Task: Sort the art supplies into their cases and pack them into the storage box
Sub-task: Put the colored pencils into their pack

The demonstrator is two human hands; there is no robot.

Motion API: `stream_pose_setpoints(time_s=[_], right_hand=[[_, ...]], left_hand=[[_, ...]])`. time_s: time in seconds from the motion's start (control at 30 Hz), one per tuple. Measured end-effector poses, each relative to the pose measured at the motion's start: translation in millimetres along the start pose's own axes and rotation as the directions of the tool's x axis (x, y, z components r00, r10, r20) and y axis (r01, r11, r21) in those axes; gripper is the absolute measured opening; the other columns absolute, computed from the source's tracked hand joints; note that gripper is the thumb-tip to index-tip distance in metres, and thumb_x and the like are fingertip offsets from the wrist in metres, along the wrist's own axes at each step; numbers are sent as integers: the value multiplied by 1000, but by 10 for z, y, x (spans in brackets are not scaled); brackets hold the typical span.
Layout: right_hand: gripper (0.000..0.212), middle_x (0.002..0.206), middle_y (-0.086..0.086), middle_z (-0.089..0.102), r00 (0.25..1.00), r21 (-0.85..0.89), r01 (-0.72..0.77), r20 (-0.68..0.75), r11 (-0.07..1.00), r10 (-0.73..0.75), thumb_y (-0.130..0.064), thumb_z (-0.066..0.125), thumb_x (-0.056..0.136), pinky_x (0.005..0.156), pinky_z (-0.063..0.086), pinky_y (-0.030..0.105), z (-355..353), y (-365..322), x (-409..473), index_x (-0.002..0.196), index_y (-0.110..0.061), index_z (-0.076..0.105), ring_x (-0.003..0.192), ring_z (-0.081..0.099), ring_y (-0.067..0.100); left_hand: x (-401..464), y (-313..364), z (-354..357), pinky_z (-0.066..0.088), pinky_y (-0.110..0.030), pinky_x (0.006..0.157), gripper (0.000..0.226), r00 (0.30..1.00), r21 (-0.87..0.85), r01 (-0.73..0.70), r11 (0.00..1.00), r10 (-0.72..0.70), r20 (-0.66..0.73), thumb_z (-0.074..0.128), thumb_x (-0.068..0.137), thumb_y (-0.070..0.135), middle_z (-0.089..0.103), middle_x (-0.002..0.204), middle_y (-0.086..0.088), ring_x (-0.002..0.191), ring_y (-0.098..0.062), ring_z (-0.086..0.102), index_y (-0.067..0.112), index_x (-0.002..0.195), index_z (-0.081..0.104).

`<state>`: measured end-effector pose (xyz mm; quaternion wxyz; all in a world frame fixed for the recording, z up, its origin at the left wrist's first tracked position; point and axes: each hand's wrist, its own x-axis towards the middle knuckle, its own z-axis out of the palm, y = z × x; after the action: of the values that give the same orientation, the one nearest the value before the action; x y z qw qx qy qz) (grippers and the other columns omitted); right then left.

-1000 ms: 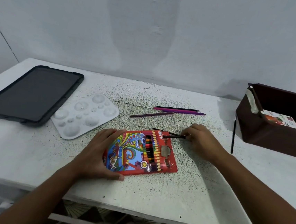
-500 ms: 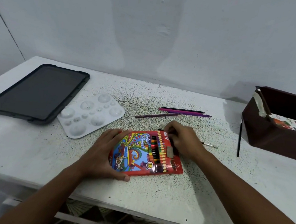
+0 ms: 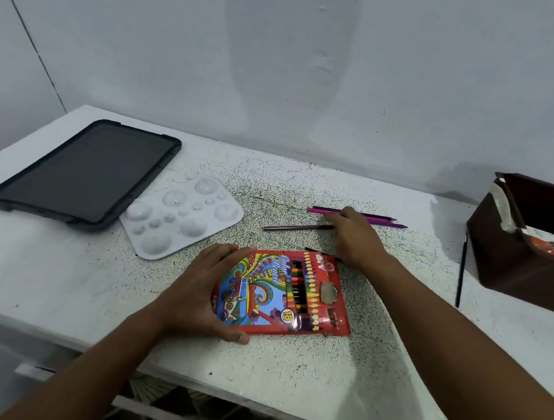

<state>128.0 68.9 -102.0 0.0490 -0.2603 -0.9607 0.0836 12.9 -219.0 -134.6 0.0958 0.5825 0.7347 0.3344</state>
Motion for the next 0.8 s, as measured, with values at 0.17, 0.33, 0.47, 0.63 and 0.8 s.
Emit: stream_pose_setpoints(time_s=[0.17, 0.33, 0.47, 0.63, 0.8], right_hand=[[23, 117, 7, 48, 998, 11, -57, -39, 998, 57, -17, 52, 94, 75, 44, 32, -6, 64, -69, 115, -17, 62, 109, 46, 25], [19, 116, 6, 53, 991, 41, -90, -96, 995, 94, -20, 48, 97, 74, 38, 32, -110, 233, -213, 111, -21, 62, 113, 44, 27], [16, 113, 7, 57, 986, 35, -85, -140, 996, 90, -18, 52, 97, 74, 37, 33, -226, 498, -401, 107, -23, 63, 106, 42, 28], [15, 102, 1, 63, 986, -87, -41, -165, 995, 27, -19, 62, 91, 77, 34, 35, -350, 925, -703, 100, -29, 67, 90, 41, 23], [13, 97, -1, 60, 993, -84, -15, -121, 996, 4, -22, 63, 90, 79, 41, 38, -309, 999, -894, 100, -31, 66, 91, 46, 26]], left_hand=[[5, 25, -14, 28, -26, 110, 117, 1000, -18, 0, 1000, 0, 2, 79, 47, 74, 38, 139, 9, 133, -6, 31, 50, 145, 18], [0, 15, 3, 29, -35, 112, 119, 1000, -9, 22, 1000, -22, 4, 78, 47, 76, 36, 144, 9, 137, -9, 29, 44, 147, 20], [-11, 22, -23, 25, -31, 113, 119, 999, -5, 39, 999, -39, 8, 77, 46, 77, 35, 146, 11, 138, -2, 24, 51, 145, 17], [-3, 55, -18, 29, -37, 113, 120, 999, -7, 50, 999, -50, 8, 78, 46, 76, 34, 147, 12, 139, -3, 24, 50, 146, 17], [-17, 67, -26, 34, -45, 111, 122, 998, -7, 67, 998, -67, 13, 80, 44, 75, 32, 147, 15, 139, -10, 28, 46, 147, 20]])
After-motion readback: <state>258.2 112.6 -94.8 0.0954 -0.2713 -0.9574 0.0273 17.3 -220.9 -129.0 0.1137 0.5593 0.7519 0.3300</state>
